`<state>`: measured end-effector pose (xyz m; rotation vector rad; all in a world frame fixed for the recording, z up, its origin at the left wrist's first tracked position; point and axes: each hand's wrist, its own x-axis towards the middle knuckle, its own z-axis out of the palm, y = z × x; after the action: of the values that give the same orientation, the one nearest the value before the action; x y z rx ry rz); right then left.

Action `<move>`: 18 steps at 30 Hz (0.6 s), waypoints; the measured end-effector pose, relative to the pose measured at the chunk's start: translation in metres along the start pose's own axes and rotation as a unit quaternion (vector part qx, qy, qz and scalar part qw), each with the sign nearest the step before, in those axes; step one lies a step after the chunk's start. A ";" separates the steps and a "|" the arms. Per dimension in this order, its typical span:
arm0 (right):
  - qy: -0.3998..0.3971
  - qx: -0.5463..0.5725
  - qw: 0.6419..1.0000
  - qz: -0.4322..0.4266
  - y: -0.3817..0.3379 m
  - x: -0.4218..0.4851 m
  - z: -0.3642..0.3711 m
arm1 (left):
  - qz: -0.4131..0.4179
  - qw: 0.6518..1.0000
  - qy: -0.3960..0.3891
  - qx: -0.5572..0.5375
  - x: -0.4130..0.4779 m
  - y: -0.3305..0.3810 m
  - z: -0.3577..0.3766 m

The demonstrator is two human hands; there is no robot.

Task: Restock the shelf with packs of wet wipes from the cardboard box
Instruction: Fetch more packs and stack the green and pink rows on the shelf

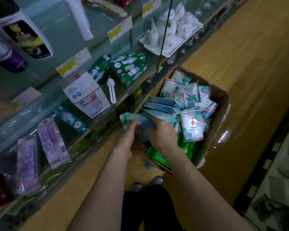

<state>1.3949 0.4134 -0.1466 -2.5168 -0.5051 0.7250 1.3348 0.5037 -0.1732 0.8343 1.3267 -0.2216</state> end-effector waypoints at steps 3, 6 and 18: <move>-0.006 0.055 0.998 -0.021 -0.013 -0.003 -0.013 | -0.063 0.982 -0.131 -0.121 -0.001 0.001 0.010; -0.052 0.095 0.994 -0.032 -0.019 -0.005 -0.016 | -0.023 0.980 -0.149 -0.132 0.003 0.006 0.014; -0.120 -0.060 0.983 0.125 0.041 0.077 0.008 | -0.001 0.994 -0.074 -0.085 0.009 0.009 0.017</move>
<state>1.4600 0.4181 -0.2053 -2.6484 -0.3215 1.1339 1.3556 0.5016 -0.1778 0.6599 1.1897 -0.1648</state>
